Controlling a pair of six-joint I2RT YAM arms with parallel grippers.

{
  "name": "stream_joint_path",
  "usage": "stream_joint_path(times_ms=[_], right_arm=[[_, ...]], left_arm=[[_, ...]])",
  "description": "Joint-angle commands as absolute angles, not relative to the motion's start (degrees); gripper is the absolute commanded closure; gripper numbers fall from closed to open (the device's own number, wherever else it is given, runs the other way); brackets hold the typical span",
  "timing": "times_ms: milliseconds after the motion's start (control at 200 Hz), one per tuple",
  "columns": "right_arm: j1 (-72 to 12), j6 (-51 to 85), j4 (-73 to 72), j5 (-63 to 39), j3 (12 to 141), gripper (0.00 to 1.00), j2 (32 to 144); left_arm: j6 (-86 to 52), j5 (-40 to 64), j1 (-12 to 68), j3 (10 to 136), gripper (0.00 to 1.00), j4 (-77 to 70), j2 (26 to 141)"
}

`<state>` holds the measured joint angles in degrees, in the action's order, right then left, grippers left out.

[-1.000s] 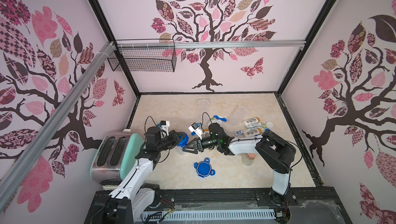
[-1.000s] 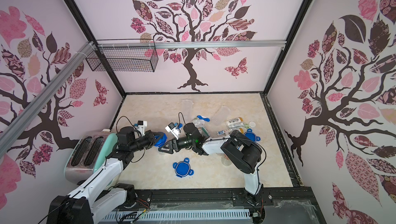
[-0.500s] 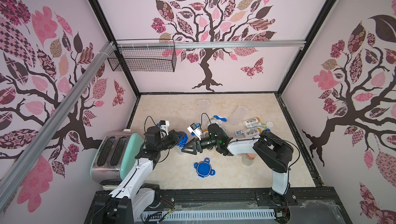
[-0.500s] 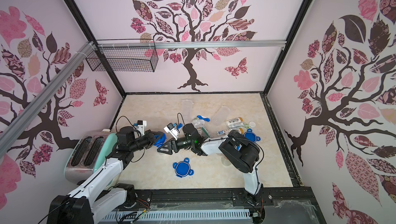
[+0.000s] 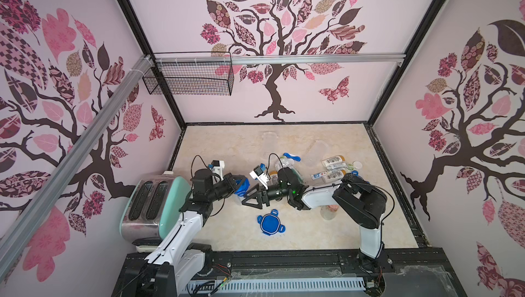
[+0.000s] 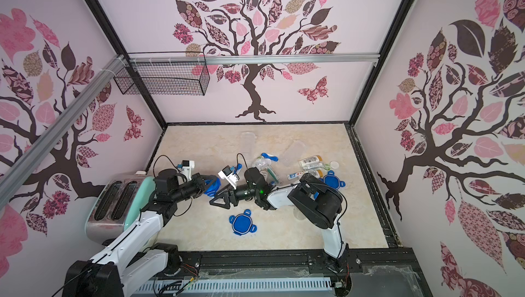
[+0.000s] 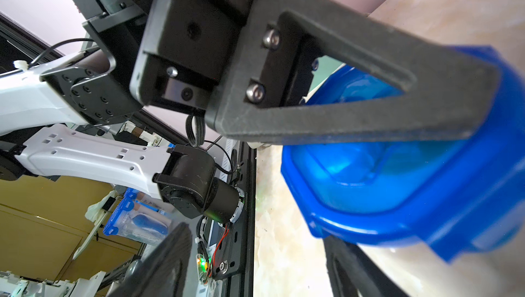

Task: Take out toiletry kits
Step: Unfasten the latch on the container.

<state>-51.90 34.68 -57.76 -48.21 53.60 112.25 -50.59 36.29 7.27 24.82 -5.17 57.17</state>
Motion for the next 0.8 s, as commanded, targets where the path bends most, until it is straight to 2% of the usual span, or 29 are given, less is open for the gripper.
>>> stream_joint_path(times_ms=[0,460,695,795], right_arm=[[-53.53,33.15,-72.15,-53.01,54.61,0.25,110.39],[-53.79,32.09,-76.4,-53.91,53.25,0.25,111.57],[-53.79,29.73,-71.89,-53.77,52.45,0.25,110.57],[-53.79,24.9,-64.1,-53.97,51.77,0.23,107.82]], left_arm=[[-48.53,32.56,7.21,21.11,1.0,2.82,59.4],[-48.16,31.39,8.05,21.0,1.0,2.29,60.39],[-49.02,31.84,8.27,21.86,1.0,2.28,59.35],[-49.31,32.1,8.27,23.85,1.0,3.57,58.14]])
